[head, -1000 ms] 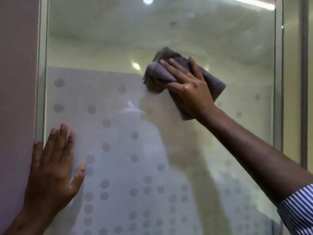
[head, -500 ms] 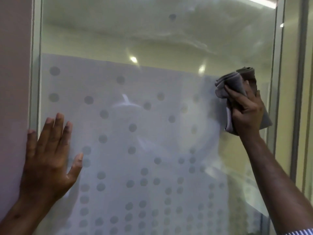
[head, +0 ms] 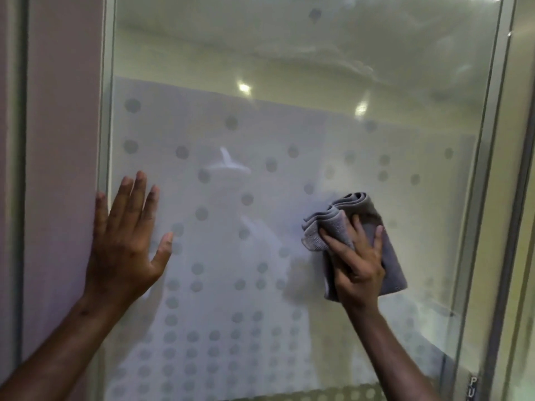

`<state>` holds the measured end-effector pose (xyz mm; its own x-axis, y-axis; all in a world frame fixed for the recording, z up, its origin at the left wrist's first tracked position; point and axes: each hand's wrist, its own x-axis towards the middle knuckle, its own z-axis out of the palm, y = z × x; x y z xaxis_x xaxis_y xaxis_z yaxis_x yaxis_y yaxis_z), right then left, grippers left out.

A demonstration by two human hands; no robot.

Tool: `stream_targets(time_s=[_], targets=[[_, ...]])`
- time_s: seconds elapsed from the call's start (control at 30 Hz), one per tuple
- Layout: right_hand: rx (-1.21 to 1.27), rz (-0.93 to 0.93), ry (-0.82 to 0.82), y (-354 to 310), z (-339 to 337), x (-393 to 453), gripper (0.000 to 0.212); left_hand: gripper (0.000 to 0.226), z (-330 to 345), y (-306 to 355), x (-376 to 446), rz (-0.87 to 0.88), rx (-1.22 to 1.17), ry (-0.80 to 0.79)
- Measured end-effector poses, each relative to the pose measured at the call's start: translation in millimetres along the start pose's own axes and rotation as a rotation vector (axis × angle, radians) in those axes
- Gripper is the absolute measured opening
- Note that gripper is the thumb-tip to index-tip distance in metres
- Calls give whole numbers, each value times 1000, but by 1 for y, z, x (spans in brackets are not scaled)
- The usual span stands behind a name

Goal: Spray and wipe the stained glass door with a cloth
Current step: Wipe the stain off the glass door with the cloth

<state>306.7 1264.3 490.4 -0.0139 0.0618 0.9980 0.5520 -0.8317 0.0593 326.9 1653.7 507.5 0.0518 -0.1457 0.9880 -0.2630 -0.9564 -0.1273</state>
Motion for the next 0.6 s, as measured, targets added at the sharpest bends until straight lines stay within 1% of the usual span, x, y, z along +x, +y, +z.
stream_targets(time_s=[0.13, 0.23, 0.4, 0.5, 0.6], targets=[[73, 53, 8, -39, 20, -11, 51, 70, -4, -1, 0, 19, -42, 13], [68, 83, 19, -65, 36, -8, 50, 66, -7, -2, 0, 25, -81, 16], [28, 240, 140, -102, 65, 40, 56, 67, -9, -2, 1, 18, -102, 8], [-37, 193, 102, -122, 80, 86, 52, 70, -8, -2, 1, 26, -60, -1], [-97, 46, 2, -140, 92, 120, 47, 71, -6, 0, 0, 36, -1, -16]])
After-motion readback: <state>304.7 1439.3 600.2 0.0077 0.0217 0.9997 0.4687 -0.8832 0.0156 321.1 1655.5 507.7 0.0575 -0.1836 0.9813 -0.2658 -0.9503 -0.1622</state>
